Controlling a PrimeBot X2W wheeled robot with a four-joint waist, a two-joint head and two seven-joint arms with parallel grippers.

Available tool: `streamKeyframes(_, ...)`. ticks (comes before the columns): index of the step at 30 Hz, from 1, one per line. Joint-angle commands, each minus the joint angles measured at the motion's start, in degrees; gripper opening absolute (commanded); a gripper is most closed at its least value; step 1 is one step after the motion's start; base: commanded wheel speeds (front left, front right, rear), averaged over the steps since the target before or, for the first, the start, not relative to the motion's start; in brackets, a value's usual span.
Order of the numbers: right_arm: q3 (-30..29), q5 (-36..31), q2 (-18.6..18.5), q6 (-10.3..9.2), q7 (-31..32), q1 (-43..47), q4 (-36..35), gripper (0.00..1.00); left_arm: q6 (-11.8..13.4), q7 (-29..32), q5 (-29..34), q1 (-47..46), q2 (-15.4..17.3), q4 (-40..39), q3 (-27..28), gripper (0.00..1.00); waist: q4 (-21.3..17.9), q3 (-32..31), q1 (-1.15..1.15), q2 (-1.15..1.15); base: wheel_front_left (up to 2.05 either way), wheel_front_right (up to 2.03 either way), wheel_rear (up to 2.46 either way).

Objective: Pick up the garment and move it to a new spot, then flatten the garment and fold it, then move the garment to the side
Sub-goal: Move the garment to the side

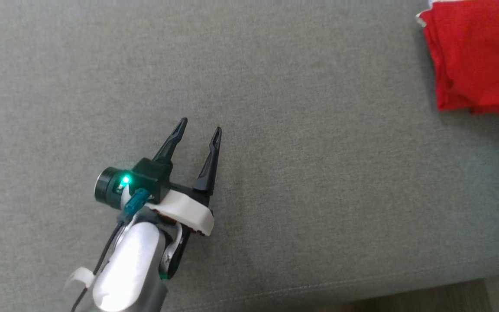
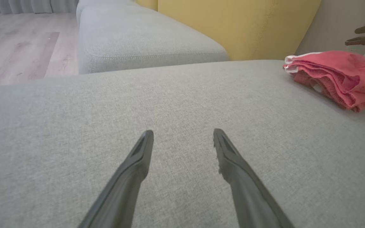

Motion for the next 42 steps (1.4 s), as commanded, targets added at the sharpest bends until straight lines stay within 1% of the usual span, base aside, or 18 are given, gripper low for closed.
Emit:
streamKeyframes(1, -0.27, -0.38, -0.52, 0.39, -2.28, 0.06, 0.19, 1.00, -0.04, -0.44, -0.54, -0.15, 0.27, -1.74, 2.38, 1.00, -0.18, -2.47, 0.00, 0.00, 0.00, 0.00, 0.00)
streamKeyframes(7, -1.57, 0.30, 1.29, 0.39, -10.66, 1.00, -1.81, 1.00, -0.05, -0.44, -1.62, 2.37, 0.25, -2.38, 4.15, 1.00, -0.32, -9.03, 0.00, 0.00, 0.00, 0.00, 0.00)
streamKeyframes(11, -3.75, 1.99, 2.81, 0.39, -16.64, 2.91, -5.65, 1.00, 0.22, -0.44, -2.38, 4.46, 0.24, -3.26, 6.38, 1.00, -0.22, -14.08, 0.00, 0.00, 0.00, 0.00, 0.00)
streamKeyframes(12, -4.69, 2.82, 3.26, 0.39, -17.64, 3.71, -6.90, 1.00, 0.33, -0.44, -2.41, 4.99, 0.24, -3.59, 7.04, 1.00, -0.17, -15.32, 0.00, 0.00, 0.00, 0.00, 0.00)
streamKeyframes(16, -6.84, 1.72, 4.65, 0.39, -19.83, 7.46, -10.95, 1.00, 1.43, -0.44, -2.52, 7.22, 0.85, -4.58, 10.64, 1.00, -0.17, -19.52, 0.00, 0.00, 0.00, 0.00, 0.00)
streamKeyframes(18, -9.40, 1.42, 5.08, 0.39, -20.38, 10.08, -12.74, 1.00, 1.62, -0.44, -3.31, 8.01, 0.95, -4.94, 12.68, 1.00, 0.13, -21.12, 0.00, 0.00, 0.00, 0.00, 0.00)
streamKeyframes(19, -9.40, 1.42, 5.08, 0.39, -20.38, 10.08, -12.74, 1.00, 1.62, -0.44, -3.31, 8.01, 0.95, -4.94, 12.68, 1.00, 0.13, -21.12, 0.00, 0.00, 0.00, 0.00, 0.00)
streamKeyframes(22, -14.99, 1.11, 5.50, 0.39, -20.69, 14.91, -15.43, 1.00, 1.76, -0.44, -3.45, 8.75, 1.27, -5.93, 14.89, 1.00, 0.61, -22.57, 0.00, 0.00, 0.00, 0.00, 0.00)
streamKeyframes(24, -20.03, 0.40, 5.57, 0.39, -20.72, 18.88, -18.21, 1.00, 2.13, -0.44, -3.56, 9.26, 1.25, -6.21, 16.18, 1.00, 1.07, -23.12, 0.00, 0.00, 0.00, 0.00, 0.00)
streamKeyframes(27, -28.13, -2.12, 6.26, 0.39, -20.74, 27.00, -22.42, 1.00, 2.54, -0.44, -2.63, 10.07, 1.26, -7.06, 17.20, 1.00, 1.93, -23.86, 0.00, 0.00, 0.00, 0.00, 0.00)
streamKeyframes(30, -36.28, -5.91, 7.97, 0.39, -20.75, 36.09, -26.69, 1.00, 2.76, -0.44, -1.85, 11.15, 1.18, -7.70, 17.87, 1.00, 2.71, -24.38, 0.00, 0.00, 0.00, 0.00, 0.00)
streamKeyframes(37, -53.71, -15.83, 14.98, 0.39, -20.75, 55.31, -37.52, 1.00, 2.04, -0.44, -1.28, 13.23, 0.81, -6.53, 17.96, 1.00, 4.25, -25.05, 0.00, 0.00, 0.00, 0.00, 0.00)
streamKeyframes(40, -59.25, -19.90, 18.25, 0.39, -20.75, 60.94, -41.58, 1.00, 1.71, -0.44, -1.72, 13.77, 0.67, -5.04, 18.26, 1.00, 4.69, -25.11, 0.00, 0.00, 0.00, 0.00, 0.00)
streamKeyframes(42, -61.81, -22.05, 20.03, 0.39, -20.75, 63.57, -43.37, 1.00, 1.72, -0.44, -1.76, 14.00, 0.59, -3.77, 18.45, 1.00, 4.89, -25.12, 0.00, 0.00, 0.00, 0.00, 0.00)
